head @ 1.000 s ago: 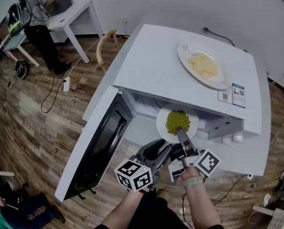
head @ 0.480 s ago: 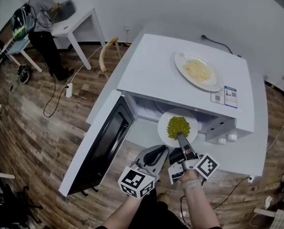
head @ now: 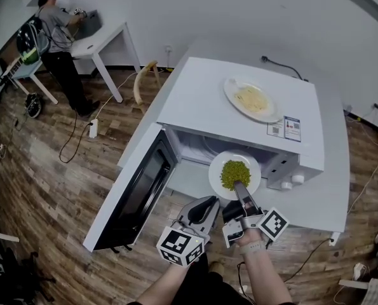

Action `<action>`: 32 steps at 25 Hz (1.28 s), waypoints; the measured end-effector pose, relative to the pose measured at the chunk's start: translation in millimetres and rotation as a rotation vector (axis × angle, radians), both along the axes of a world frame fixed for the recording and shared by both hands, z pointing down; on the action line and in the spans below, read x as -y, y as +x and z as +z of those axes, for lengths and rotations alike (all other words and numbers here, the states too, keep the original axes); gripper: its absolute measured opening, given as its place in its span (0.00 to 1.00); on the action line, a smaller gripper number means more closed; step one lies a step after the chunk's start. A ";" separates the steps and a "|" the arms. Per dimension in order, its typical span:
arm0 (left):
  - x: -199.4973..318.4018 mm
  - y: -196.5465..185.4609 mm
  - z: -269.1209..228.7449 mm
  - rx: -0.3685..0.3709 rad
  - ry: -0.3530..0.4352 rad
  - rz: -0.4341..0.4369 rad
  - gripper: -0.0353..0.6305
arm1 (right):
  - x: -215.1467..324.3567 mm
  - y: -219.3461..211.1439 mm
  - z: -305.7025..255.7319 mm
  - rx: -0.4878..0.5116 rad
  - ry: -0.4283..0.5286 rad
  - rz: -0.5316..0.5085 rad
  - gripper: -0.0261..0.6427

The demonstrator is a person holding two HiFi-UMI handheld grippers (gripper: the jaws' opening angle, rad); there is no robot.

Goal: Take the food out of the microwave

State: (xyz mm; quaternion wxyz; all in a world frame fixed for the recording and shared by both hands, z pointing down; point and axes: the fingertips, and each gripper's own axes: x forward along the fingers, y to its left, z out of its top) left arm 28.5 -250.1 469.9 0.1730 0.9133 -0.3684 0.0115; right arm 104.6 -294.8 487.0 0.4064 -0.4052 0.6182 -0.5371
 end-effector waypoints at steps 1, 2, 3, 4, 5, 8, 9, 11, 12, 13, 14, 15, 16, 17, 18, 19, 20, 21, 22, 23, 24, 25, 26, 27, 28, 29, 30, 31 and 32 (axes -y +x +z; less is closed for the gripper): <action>-2.6 0.1 -2.5 0.001 0.004 -0.001 0.11 | -2.6 0.1 -2.4 0.004 0.001 -0.001 0.15; -5.2 0.2 -5.0 0.001 0.006 -0.002 0.11 | -5.1 0.0 -5.1 0.006 0.004 -0.004 0.15; -7.7 0.2 -7.4 -0.002 0.006 -0.003 0.11 | -7.6 -0.1 -8.0 0.008 0.008 -0.007 0.15; -10.1 -0.2 -9.6 -0.008 0.004 -0.006 0.11 | -10.1 -0.1 -10.9 0.010 0.012 -0.010 0.15; -12.3 -0.8 -11.8 -0.018 -0.001 -0.010 0.11 | -12.6 0.1 -13.7 0.013 0.016 -0.013 0.15; -19.4 -2.7 -18.8 -0.039 -0.010 -0.020 0.11 | -21.0 1.1 -20.9 0.026 0.020 -0.016 0.15; -22.1 -3.0 -21.0 -0.040 -0.009 -0.020 0.11 | -24.2 1.4 -22.9 0.027 0.021 -0.017 0.15; -28.2 -3.4 -26.2 -0.040 -0.004 -0.018 0.11 | -31.3 1.3 -27.5 0.026 0.027 -0.024 0.15; -31.6 -3.5 -29.3 -0.041 0.001 -0.017 0.11 | -35.1 1.0 -30.1 0.025 0.030 -0.028 0.15; -35.2 -3.4 -32.8 -0.042 0.006 -0.016 0.11 | -39.2 0.8 -32.7 0.026 0.033 -0.031 0.15; -38.8 -3.2 -36.3 -0.042 0.011 -0.014 0.11 | -43.3 0.7 -34.9 0.027 0.035 -0.035 0.15; -42.6 -3.0 -39.8 -0.044 0.014 -0.012 0.11 | -47.5 0.7 -36.7 0.028 0.035 -0.038 0.15; -46.5 -2.9 -43.3 -0.047 0.015 -0.010 0.11 | -51.8 0.7 -38.5 0.030 0.035 -0.041 0.15; -50.6 -3.0 -46.9 -0.052 0.014 -0.009 0.11 | -56.1 0.7 -40.4 0.030 0.036 -0.043 0.15; -54.8 -3.3 -50.7 -0.058 0.015 -0.009 0.11 | -60.4 0.7 -42.6 0.029 0.038 -0.044 0.15; -59.0 -3.6 -54.2 -0.064 0.017 -0.010 0.11 | -64.8 0.6 -45.0 0.029 0.041 -0.046 0.15; -63.3 -3.8 -57.1 -0.068 0.019 -0.011 0.11 | -69.3 0.1 -47.6 0.030 0.044 -0.048 0.15; -67.7 -3.8 -59.3 -0.071 0.021 -0.013 0.11 | -74.1 -0.4 -49.9 0.033 0.047 -0.051 0.15; -72.1 -3.5 -60.8 -0.074 0.022 -0.015 0.11 | -78.9 -0.8 -51.7 0.037 0.049 -0.054 0.15; -76.4 -2.9 -62.1 -0.076 0.023 -0.016 0.10 | -83.6 -0.7 -52.9 0.042 0.050 -0.056 0.15; -80.7 -2.3 -63.5 -0.079 0.024 -0.016 0.10 | -88.2 -0.3 -53.8 0.046 0.051 -0.057 0.15; -85.1 -1.8 -65.4 -0.081 0.027 -0.016 0.10 | -92.7 0.3 -54.6 0.049 0.052 -0.058 0.15; -89.5 -1.7 -67.8 -0.083 0.031 -0.015 0.10 | -97.1 0.7 -55.8 0.050 0.053 -0.058 0.15; -93.9 -2.0 -70.6 -0.085 0.035 -0.015 0.10 | -101.6 0.5 -57.5 0.052 0.056 -0.060 0.15; -98.4 -2.7 -73.6 -0.087 0.038 -0.015 0.10 | -106.2 -0.3 -59.8 0.053 0.059 -0.063 0.15; -103.3 -3.7 -76.6 -0.090 0.040 -0.016 0.10 | -111.3 -1.5 -62.3 0.055 0.063 -0.067 0.15; -108.3 -5.0 -79.6 -0.092 0.043 -0.018 0.10 | -116.6 -2.8 -64.5 0.056 0.067 -0.071 0.15; -113.1 -6.3 -82.4 -0.094 0.047 -0.020 0.10 | -121.8 -4.0 -66.3 0.056 0.069 -0.075 0.15; -117.4 -7.6 -84.8 -0.094 0.052 -0.022 0.10 | -126.6 -5.0 -67.6 0.057 0.071 -0.078 0.15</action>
